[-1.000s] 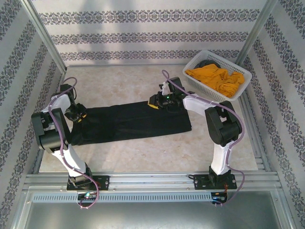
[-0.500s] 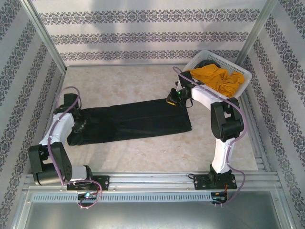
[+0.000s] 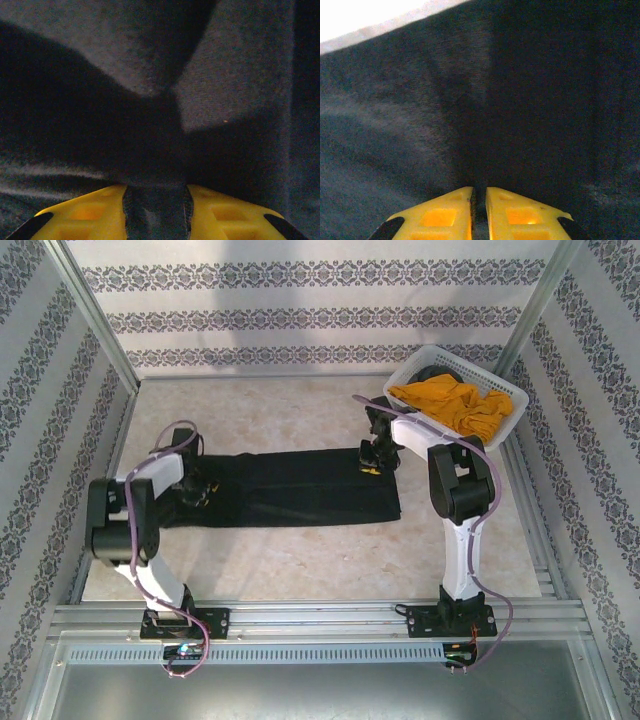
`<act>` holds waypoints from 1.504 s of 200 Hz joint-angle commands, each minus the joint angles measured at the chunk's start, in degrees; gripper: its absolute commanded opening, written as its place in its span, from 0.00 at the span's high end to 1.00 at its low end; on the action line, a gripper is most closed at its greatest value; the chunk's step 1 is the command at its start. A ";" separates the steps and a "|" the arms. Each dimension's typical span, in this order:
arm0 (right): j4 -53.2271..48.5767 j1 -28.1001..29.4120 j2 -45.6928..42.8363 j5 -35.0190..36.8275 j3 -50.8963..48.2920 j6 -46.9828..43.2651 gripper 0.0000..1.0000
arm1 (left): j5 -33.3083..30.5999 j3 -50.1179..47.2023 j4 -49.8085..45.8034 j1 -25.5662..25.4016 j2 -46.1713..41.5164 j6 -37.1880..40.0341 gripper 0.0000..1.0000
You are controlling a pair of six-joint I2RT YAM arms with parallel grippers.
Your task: Fold and stack the t-shirts
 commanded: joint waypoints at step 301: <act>9.25 24.54 -37.34 -14.19 -41.86 19.24 0.50 | 17.35 1.90 2.87 -17.38 -7.13 9.47 0.46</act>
